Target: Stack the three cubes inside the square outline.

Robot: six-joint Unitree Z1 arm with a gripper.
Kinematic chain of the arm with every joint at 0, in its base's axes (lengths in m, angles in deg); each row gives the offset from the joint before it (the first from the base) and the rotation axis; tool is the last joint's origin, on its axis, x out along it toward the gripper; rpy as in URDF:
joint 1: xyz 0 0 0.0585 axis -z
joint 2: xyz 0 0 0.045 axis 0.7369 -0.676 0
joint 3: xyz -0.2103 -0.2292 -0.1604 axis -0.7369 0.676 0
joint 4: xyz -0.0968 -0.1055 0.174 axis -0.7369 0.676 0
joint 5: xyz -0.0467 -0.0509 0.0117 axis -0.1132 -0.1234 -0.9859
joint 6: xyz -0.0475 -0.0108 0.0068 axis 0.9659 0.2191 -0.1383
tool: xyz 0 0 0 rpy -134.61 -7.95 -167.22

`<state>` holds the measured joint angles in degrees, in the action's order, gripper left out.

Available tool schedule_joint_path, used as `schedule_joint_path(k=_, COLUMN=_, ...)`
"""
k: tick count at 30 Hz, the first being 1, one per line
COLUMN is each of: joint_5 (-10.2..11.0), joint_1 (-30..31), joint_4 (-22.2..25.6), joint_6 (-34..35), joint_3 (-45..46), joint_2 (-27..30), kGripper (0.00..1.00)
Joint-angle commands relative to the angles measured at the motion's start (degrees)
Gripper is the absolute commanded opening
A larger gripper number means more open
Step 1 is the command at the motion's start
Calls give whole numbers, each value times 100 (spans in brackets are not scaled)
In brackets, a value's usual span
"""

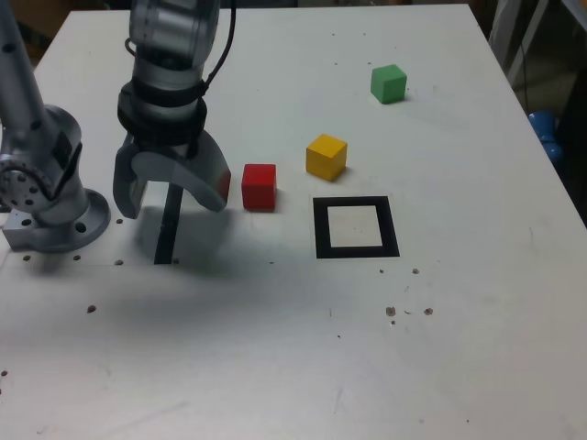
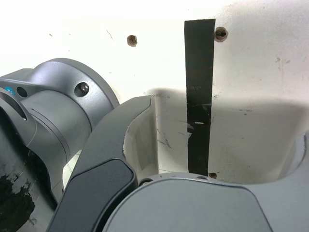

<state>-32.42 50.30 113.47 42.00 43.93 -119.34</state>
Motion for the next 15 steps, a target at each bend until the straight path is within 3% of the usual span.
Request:
schedule_joint_path(k=1, joint_5=18, joint_1=-11, joint_4=-9, joint_6=12, joint_3=10, joint_2=-5, kGripper=99)
schedule_joint_path(k=15, joint_5=51, joint_1=-11, joint_4=25, joint_6=31, joint_3=3, joint_2=14, kGripper=99)
